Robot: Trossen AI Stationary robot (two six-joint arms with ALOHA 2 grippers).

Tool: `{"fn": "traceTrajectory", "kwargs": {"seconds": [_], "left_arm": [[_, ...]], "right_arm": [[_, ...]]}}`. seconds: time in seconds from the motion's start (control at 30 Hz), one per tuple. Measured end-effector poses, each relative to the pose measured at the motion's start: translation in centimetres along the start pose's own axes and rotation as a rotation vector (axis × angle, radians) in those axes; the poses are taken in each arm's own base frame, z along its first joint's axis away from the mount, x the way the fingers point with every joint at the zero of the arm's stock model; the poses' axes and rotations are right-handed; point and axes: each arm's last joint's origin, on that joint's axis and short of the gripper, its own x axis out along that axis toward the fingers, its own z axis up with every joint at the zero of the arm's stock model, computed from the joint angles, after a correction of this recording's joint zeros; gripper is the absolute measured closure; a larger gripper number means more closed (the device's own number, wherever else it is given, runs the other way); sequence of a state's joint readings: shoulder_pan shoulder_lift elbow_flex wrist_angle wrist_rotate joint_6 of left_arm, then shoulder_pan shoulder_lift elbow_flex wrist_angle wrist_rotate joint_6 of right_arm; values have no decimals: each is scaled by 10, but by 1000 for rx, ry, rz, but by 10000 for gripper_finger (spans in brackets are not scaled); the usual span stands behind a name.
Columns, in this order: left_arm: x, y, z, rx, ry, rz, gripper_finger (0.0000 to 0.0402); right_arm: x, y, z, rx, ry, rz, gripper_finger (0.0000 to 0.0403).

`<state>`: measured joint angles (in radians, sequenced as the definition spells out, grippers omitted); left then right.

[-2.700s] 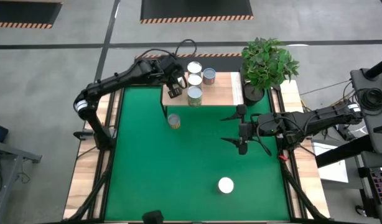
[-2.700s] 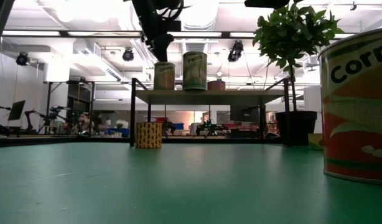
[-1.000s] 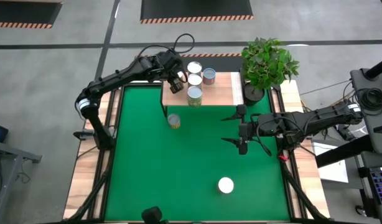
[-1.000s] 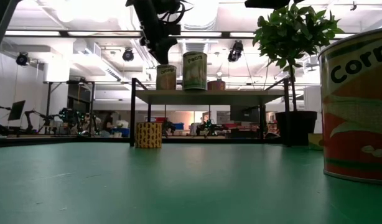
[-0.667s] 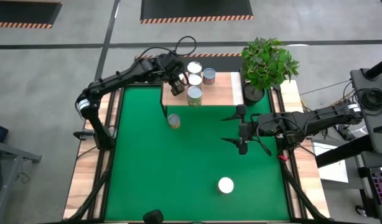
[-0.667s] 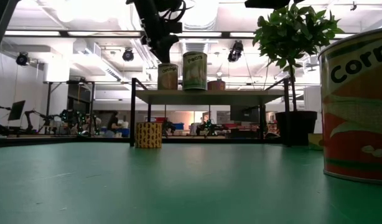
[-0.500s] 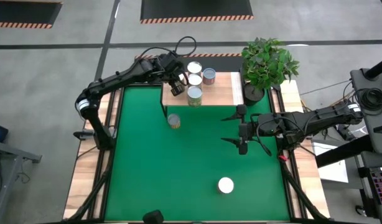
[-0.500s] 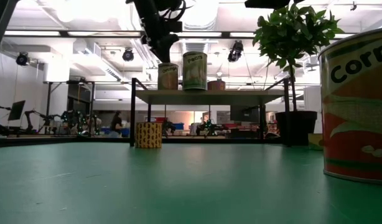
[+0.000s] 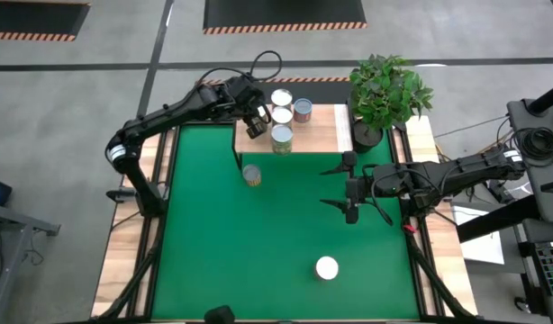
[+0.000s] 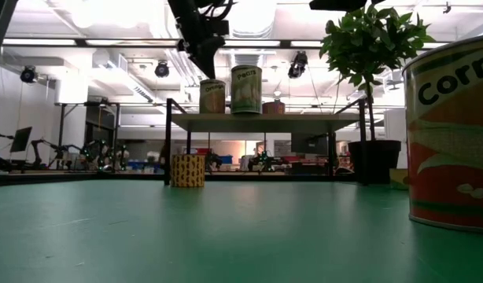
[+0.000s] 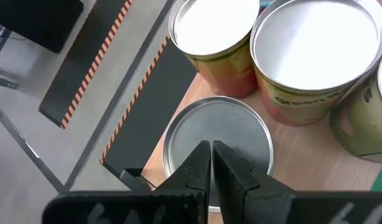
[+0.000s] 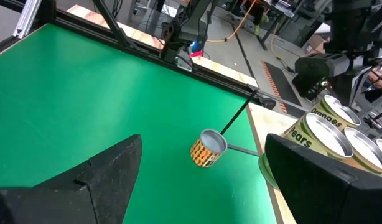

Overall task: Pick and place cans onto a shelf
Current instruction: Put the canned oranges on the shelf, then put the canned corn on the shelf

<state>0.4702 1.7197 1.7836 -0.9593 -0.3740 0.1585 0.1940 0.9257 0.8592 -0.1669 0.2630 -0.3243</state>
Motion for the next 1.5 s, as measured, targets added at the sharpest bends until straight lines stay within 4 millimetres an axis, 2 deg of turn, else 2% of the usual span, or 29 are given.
{"fn": "traceTrajectory", "kwargs": {"seconds": [0.33,0.77,1.27,1.37,1.5], "left_arm": [[11,-5,-3,1,31,-3,402],[5,-18,-3,11,31,-26,402],[-13,-13,6,-36,-3,-25,402],[-21,-21,7,-22,-23,-39,402],[-38,-46,2,43,-64,-88,402]], "right_arm": [[0,0,0,3,0,0,76],[0,0,0,2,0,0,76],[0,0,0,2,1,0,76],[0,0,-1,5,8,2,76],[0,1,-2,14,19,6,76]]}}
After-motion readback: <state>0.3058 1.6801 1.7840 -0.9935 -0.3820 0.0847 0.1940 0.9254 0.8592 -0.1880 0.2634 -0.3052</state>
